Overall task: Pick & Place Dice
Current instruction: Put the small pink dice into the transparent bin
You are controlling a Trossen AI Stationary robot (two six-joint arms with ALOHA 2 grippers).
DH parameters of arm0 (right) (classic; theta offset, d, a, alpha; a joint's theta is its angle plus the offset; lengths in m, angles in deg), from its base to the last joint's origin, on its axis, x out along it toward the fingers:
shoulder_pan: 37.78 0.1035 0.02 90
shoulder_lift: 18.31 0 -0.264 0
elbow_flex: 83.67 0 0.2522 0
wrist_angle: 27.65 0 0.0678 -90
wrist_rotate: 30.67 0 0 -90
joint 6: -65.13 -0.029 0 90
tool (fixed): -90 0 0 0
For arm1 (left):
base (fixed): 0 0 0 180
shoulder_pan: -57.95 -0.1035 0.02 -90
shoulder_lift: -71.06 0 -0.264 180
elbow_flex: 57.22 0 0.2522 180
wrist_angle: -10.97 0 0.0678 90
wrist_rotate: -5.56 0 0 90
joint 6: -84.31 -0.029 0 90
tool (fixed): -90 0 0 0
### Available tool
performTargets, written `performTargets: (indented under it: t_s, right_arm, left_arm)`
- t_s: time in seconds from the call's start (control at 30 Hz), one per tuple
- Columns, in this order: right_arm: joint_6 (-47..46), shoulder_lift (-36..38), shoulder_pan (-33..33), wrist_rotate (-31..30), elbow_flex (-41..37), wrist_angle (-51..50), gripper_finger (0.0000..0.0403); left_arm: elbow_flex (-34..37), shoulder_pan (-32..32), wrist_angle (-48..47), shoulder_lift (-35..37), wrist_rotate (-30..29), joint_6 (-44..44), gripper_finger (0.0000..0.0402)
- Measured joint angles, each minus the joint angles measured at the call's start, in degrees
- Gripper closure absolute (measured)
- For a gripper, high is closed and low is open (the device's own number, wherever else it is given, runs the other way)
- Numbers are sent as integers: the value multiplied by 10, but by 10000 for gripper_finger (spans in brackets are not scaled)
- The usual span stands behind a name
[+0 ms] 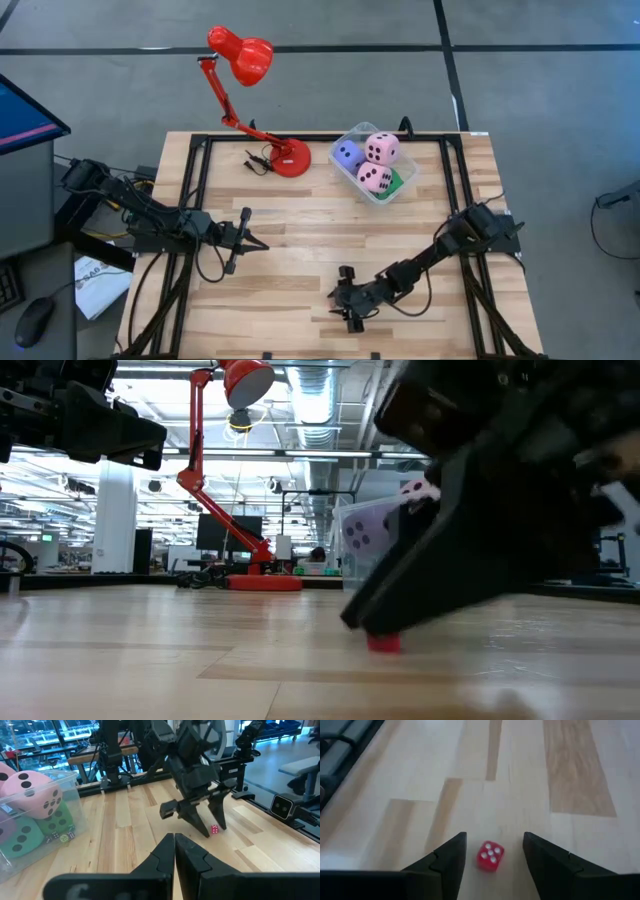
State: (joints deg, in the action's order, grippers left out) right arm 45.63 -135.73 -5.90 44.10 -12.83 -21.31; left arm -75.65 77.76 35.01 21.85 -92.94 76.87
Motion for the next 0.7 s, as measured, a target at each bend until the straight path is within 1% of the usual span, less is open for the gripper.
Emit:
performTargets:
  t_s: [0.13, 0.7]
  right_arm:
    - [-7, -9, 0, -2, 0, 3, 209]
    - [-28, -2, 2, 5, 1, -18, 209]
  left_arm:
    - [0, 0, 3, 0, 0, 0, 401]
    - [0, 0, 4, 0, 0, 0, 401]
